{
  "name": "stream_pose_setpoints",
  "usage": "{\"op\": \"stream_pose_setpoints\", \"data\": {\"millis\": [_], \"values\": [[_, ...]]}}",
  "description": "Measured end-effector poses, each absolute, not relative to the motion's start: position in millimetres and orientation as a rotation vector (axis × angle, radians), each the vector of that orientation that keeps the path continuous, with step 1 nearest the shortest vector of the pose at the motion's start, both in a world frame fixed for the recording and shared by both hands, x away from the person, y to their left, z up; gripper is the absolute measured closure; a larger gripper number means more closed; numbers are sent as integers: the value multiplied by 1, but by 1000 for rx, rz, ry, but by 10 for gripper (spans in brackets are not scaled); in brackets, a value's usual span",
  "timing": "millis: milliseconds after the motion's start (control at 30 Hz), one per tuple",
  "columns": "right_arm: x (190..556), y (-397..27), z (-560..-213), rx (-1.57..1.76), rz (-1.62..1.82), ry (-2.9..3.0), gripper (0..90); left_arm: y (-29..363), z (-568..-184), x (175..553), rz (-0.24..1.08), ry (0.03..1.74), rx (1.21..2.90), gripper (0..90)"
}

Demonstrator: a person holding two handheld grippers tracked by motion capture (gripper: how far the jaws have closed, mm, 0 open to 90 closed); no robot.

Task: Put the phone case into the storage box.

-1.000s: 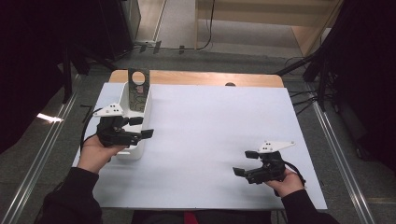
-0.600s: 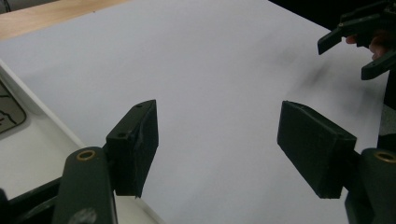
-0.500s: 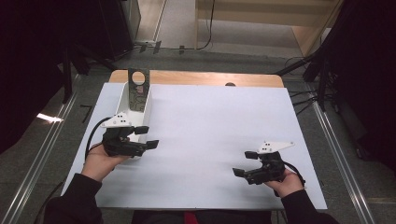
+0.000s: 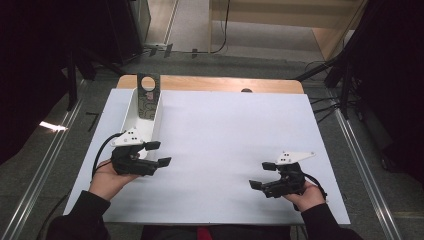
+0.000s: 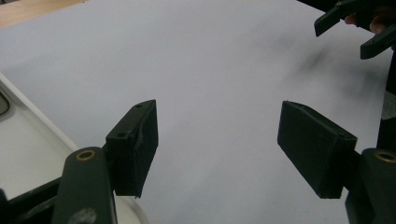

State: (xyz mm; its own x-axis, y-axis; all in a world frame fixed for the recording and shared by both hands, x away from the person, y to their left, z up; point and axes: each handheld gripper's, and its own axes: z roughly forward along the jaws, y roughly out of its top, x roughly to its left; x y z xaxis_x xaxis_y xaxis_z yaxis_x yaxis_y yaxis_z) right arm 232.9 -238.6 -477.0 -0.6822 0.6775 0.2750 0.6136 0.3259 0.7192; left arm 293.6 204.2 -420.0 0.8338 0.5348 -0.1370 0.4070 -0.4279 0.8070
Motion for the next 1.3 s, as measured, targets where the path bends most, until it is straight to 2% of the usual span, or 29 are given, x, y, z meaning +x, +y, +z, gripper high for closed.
{"op": "stream_pose_setpoints", "data": {"millis": [1300], "values": [[233, -238, -477, 1199, 1304, 2498, 125, 204, -443, 277, 123, 648, 2135, 287]]}}
